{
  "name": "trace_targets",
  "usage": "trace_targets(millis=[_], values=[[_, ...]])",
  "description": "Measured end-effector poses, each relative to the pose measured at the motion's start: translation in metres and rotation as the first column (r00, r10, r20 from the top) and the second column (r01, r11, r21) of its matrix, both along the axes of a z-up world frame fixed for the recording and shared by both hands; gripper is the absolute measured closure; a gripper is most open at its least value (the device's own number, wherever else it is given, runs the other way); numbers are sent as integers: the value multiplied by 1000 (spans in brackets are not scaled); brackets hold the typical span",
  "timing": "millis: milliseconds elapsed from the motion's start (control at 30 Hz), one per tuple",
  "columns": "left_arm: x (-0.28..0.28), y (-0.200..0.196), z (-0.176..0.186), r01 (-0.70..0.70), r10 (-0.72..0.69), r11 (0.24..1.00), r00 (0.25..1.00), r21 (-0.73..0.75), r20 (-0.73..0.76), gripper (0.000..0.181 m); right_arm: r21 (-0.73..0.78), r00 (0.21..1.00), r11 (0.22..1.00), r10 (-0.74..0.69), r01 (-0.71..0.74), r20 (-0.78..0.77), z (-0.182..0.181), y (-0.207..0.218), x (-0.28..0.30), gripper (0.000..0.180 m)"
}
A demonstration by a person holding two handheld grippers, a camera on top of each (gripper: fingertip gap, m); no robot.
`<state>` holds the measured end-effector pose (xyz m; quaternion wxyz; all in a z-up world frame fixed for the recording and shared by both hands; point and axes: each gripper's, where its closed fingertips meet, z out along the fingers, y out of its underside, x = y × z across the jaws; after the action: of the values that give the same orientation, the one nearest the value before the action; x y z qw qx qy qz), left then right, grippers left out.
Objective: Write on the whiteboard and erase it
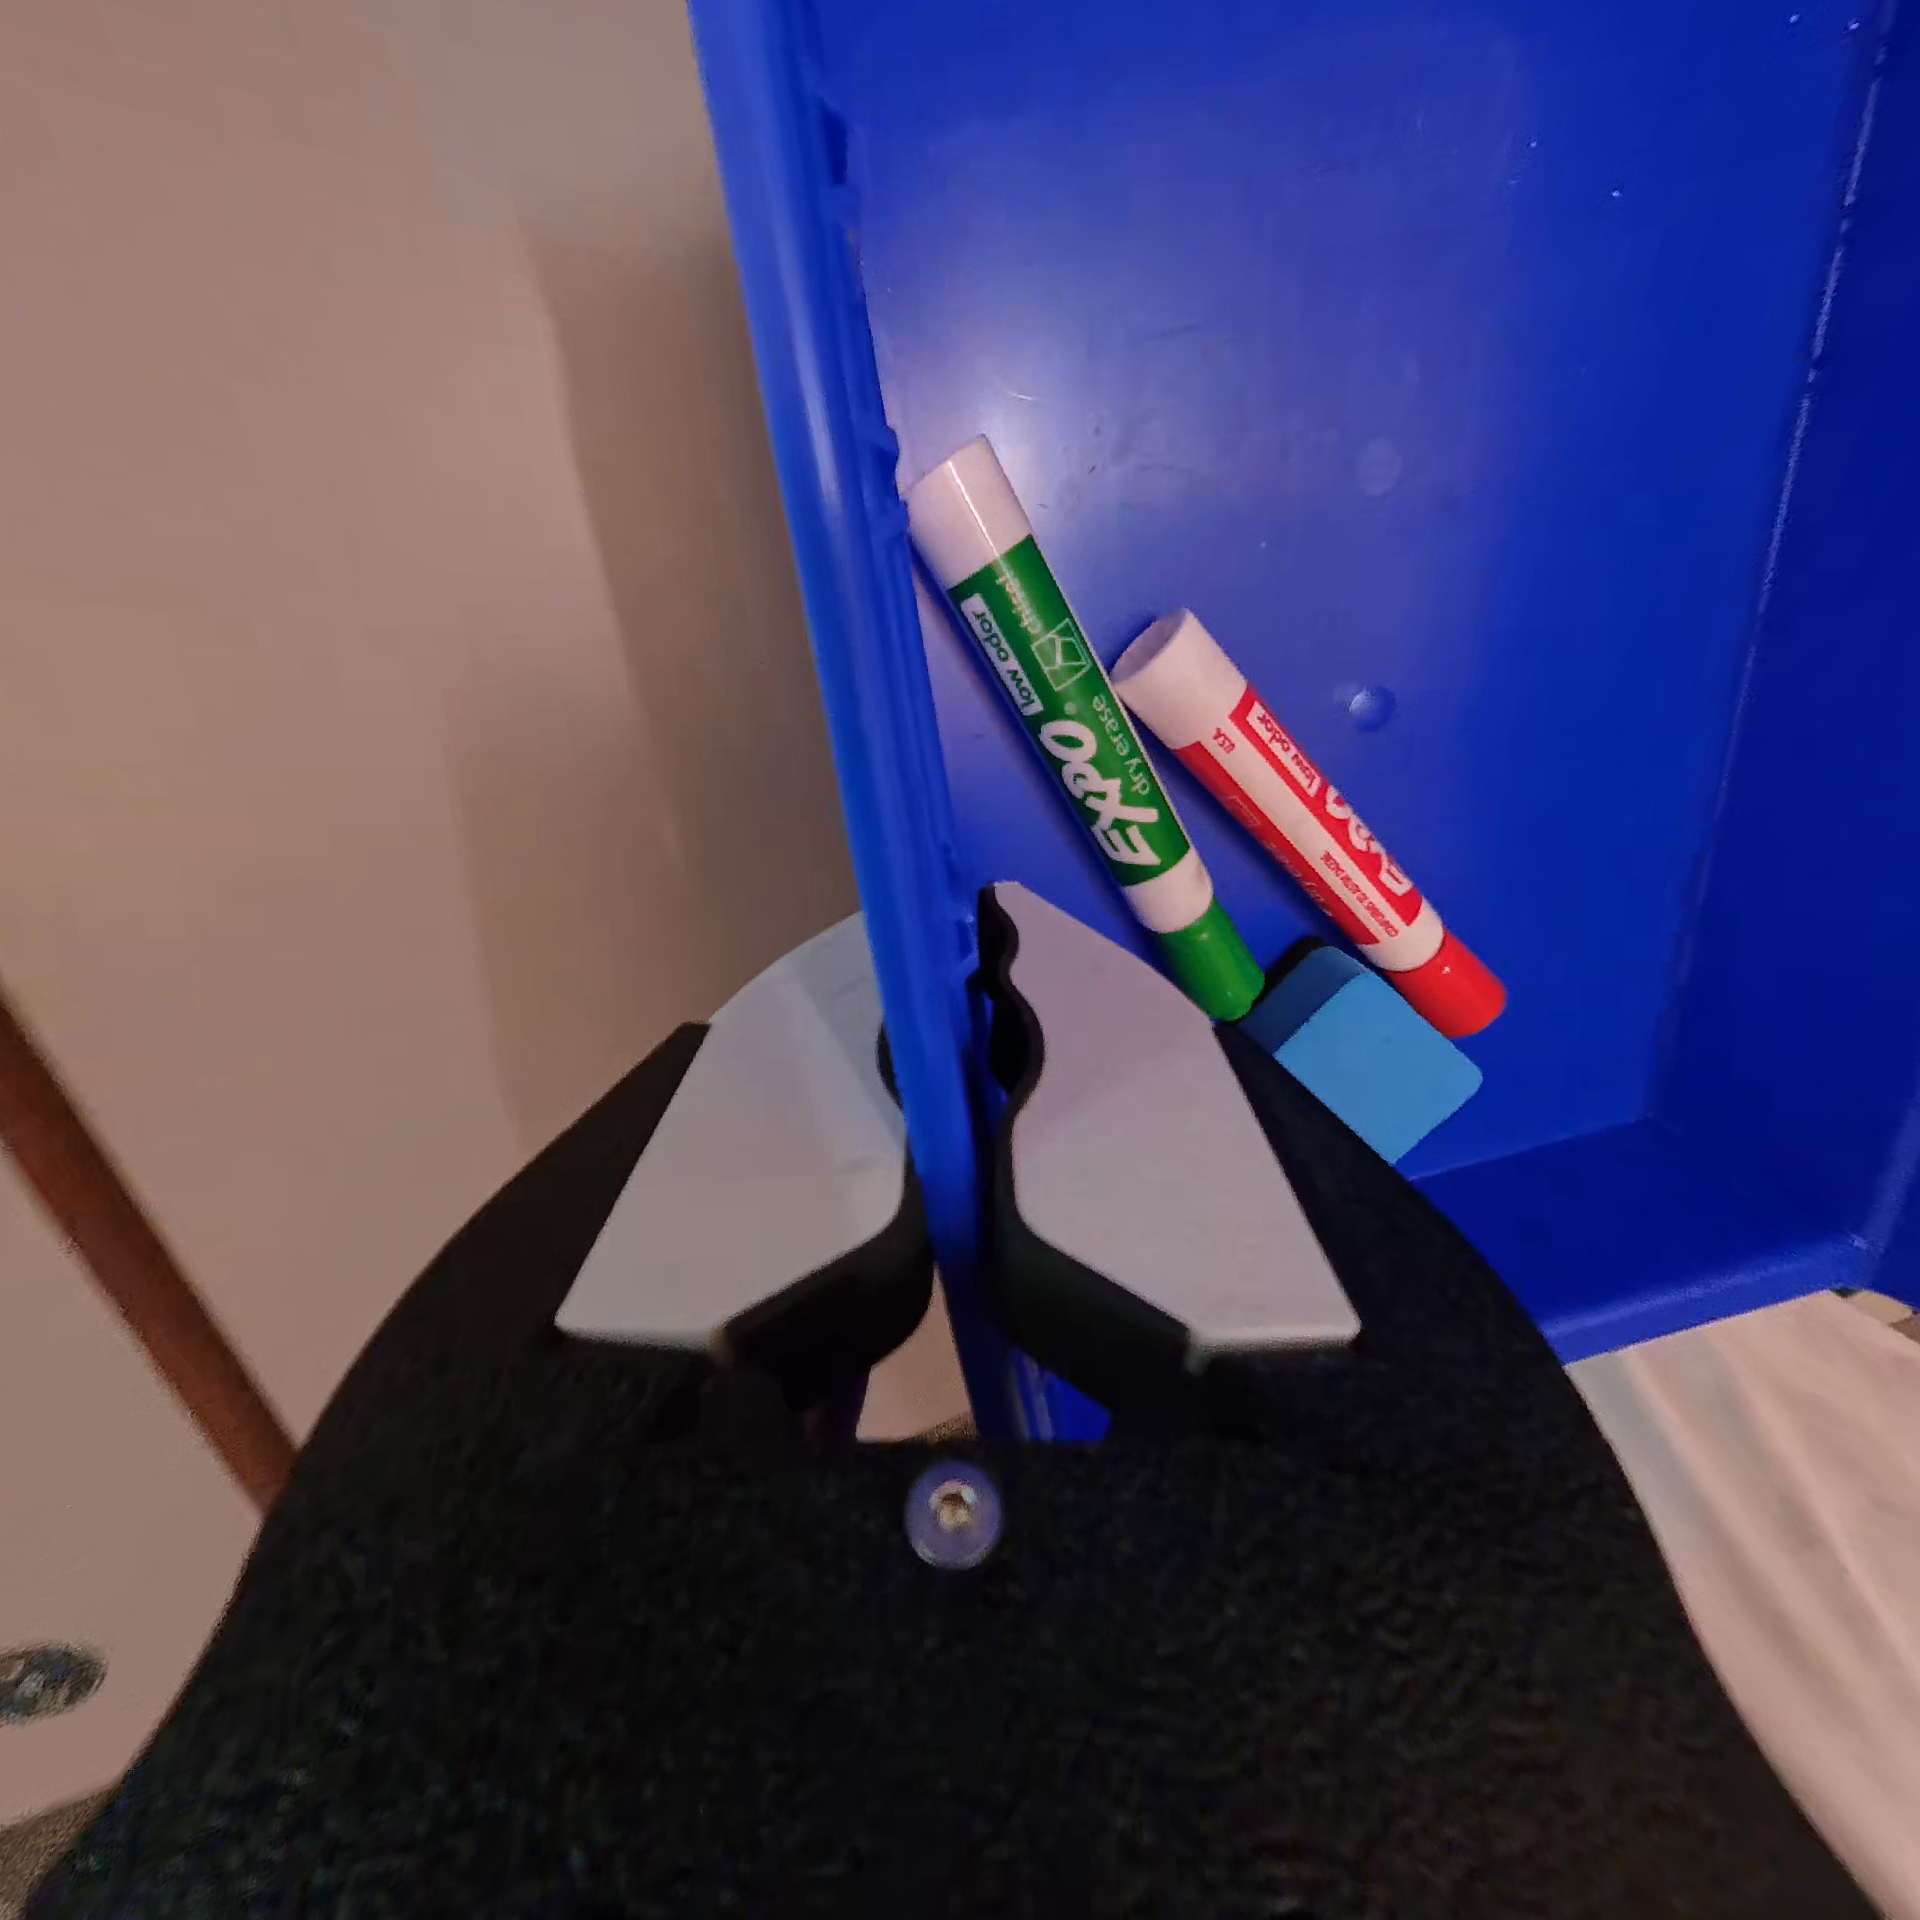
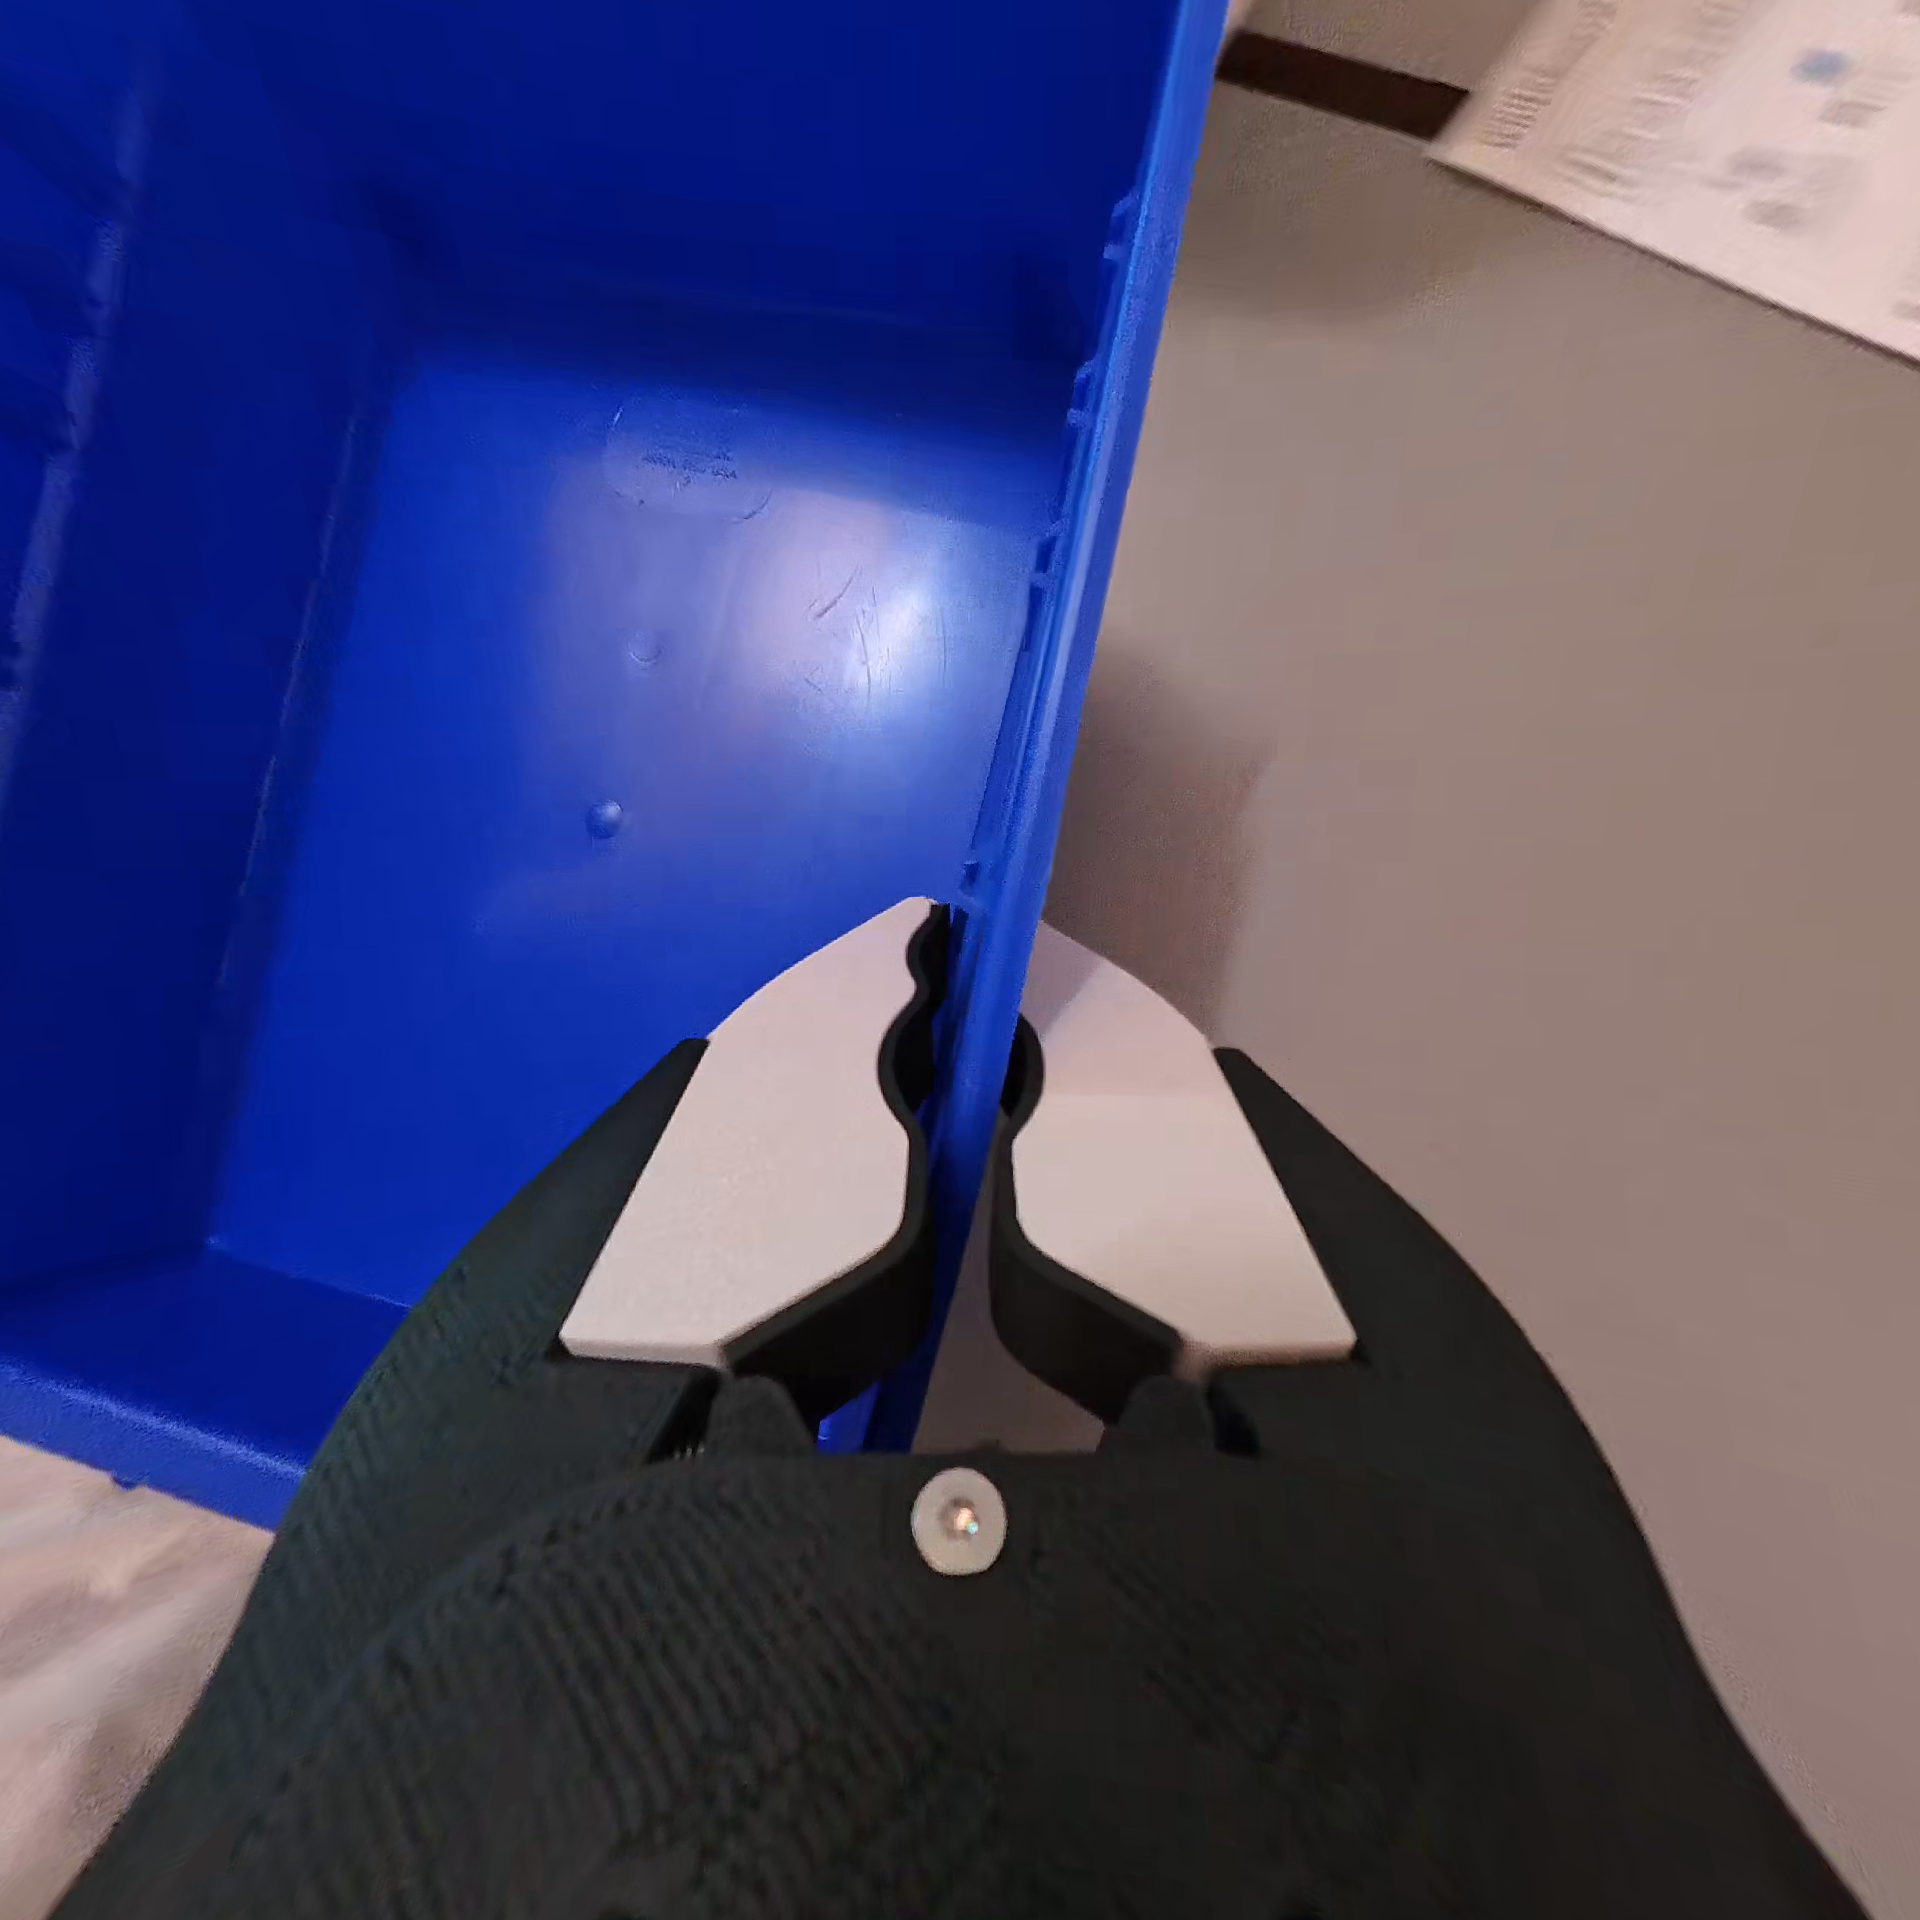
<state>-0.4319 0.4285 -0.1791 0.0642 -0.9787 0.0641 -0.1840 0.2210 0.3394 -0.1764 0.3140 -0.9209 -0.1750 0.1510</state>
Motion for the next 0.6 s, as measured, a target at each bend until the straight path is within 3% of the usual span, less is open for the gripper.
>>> trace_targets(millis=[267, 600], values=[[66, 31, -42, 72, -72, 997, 997, 19, -7, 176, -7, 976, 978, -210, 211, 59, -2, 38, 161, 173], [73, 48, -74, 36, -33, 999, 997, 35, -64, 176, -92, 963, 958, -271, 270, 2, -42, 92, 247, 173]])
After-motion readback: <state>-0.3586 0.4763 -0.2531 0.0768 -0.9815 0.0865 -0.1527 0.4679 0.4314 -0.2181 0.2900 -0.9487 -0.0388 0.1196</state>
